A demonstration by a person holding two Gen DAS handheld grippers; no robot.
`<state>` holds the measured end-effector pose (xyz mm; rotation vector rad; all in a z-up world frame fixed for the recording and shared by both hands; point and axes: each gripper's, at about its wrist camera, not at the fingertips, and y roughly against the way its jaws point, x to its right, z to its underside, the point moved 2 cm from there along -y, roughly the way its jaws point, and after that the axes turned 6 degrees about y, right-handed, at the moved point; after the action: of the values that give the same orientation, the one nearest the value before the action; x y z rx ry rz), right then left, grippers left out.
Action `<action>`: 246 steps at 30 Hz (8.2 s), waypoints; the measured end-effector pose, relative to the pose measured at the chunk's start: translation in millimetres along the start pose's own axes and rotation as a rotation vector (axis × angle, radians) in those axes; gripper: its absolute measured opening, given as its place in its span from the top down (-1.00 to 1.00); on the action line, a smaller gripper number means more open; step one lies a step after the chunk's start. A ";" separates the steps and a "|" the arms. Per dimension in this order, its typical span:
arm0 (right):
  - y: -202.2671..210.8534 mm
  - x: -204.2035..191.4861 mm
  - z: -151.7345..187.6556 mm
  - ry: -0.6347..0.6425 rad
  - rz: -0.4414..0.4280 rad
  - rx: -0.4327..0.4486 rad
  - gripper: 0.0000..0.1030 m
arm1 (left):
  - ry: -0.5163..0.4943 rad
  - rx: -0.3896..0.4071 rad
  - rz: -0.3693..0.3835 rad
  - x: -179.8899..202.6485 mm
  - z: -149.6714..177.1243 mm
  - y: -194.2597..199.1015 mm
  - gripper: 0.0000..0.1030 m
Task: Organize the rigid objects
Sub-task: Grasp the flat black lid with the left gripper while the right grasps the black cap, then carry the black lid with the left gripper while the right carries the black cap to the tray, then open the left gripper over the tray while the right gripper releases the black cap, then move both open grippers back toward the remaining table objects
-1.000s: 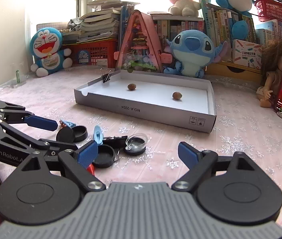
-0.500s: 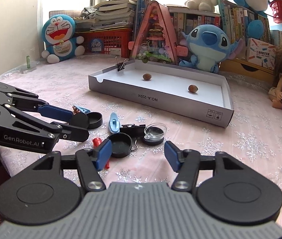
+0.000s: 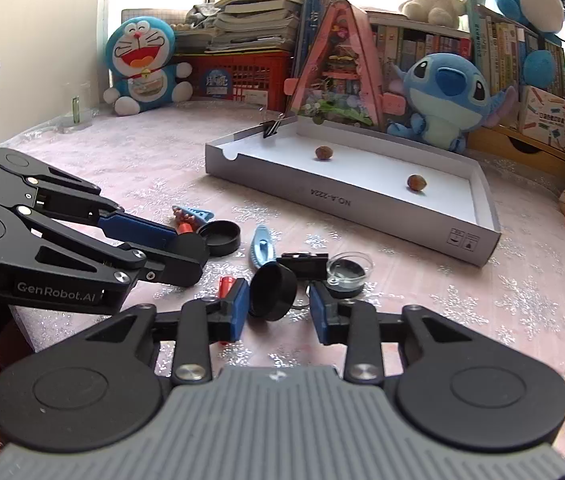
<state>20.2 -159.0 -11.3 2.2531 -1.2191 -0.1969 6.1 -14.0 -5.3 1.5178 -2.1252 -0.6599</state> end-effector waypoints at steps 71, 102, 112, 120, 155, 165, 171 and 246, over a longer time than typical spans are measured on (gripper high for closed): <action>34.1 51.4 -6.8 -0.064 0.130 0.017 0.26 | 0.039 0.043 0.003 8.6 -21.1 0.0 0.42; -7.9 99.3 -53.4 -0.202 0.179 0.033 0.27 | 0.165 0.098 -0.093 -35.0 -94.8 -34.6 0.42; -27.0 117.1 -59.1 -0.259 0.186 0.019 0.27 | 0.213 0.063 -0.112 -47.0 -112.1 -62.3 0.42; -44.8 130.1 -57.7 -0.323 0.182 0.018 0.27 | 0.227 0.041 -0.108 -54.3 -122.3 -86.3 0.42; -104.7 131.6 -46.3 -0.327 0.214 -0.082 0.27 | 0.248 -0.035 -0.169 -63.0 -119.7 -139.1 0.42; -104.0 132.0 -46.5 -0.329 0.213 -0.081 0.24 | 0.247 -0.035 -0.170 -62.4 -119.2 -139.2 0.42; -100.5 133.4 -45.5 -0.348 0.184 -0.070 -0.07 | 0.245 -0.028 -0.166 -62.0 -119.3 -134.4 0.13; -7.1 51.6 4.6 -0.129 0.137 0.056 -0.74 | 0.056 0.007 -0.028 -16.7 -10.8 -17.0 -0.03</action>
<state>53.3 -199.5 -12.1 2.2224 -1.4578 -0.2614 30.1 -4.2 -8.5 1.5539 -2.0701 -0.6126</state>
